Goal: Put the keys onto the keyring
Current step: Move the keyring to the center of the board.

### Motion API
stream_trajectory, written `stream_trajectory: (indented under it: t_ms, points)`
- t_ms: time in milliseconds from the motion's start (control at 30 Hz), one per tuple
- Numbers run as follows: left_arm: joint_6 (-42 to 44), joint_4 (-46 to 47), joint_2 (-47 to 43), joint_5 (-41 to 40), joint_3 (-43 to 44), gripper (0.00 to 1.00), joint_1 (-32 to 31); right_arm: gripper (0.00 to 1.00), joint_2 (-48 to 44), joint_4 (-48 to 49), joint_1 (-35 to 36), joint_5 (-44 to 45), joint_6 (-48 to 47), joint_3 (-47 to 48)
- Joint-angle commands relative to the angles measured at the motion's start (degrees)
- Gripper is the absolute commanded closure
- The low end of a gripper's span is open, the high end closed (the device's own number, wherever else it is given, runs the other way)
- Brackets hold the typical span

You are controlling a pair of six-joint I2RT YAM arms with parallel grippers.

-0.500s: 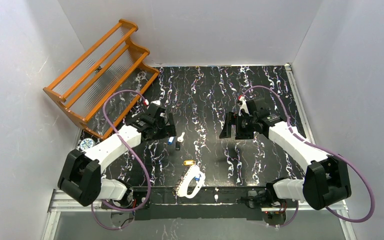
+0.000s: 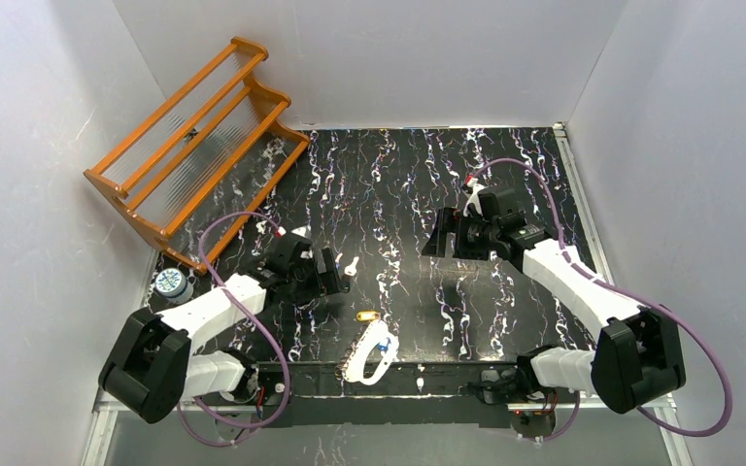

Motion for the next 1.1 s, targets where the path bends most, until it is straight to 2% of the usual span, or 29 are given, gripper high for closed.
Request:
stream_trajectory:
  t_ms: [0, 100, 167, 400, 567, 767, 1067]
  points:
    - [-3.3, 4.6, -1.2, 9.3, -3.5, 0.06, -0.1, 0.01, -0.4, 3.1, -0.1, -3.3, -0.2, -2.6]
    - [-4.4, 5.2, -3.4, 11.2, -5.7, 0.06, -0.2, 0.01, 0.5, 4.1, 1.2, -7.1, -1.9, -4.2]
    - [-4.4, 5.6, -5.7, 11.1, -6.9, 0.06, -0.2, 0.01, 1.4, 4.3, 4.8, -6.5, -2.9, -4.4]
    - [-2.3, 5.6, -13.4, 8.3, -5.3, 0.06, -0.2, 0.02, 9.2, 2.9, 23.0, 1.3, -4.0, -1.0]
    - [-1.9, 4.2, -20.4, 3.1, -1.4, 0.05, -0.2, 0.05, 14.7, -1.0, 34.9, 10.7, -4.9, 2.6]
    - [-2.9, 0.0, -25.4, -3.4, 2.8, 0.04, -0.2, 0.08, 17.8, -2.6, 41.1, 21.1, -4.5, 4.2]
    - [-2.8, -5.1, -26.2, -8.8, 5.6, 0.03, -0.2, 0.12, 20.1, -1.1, 47.0, 23.0, -6.0, 3.3]
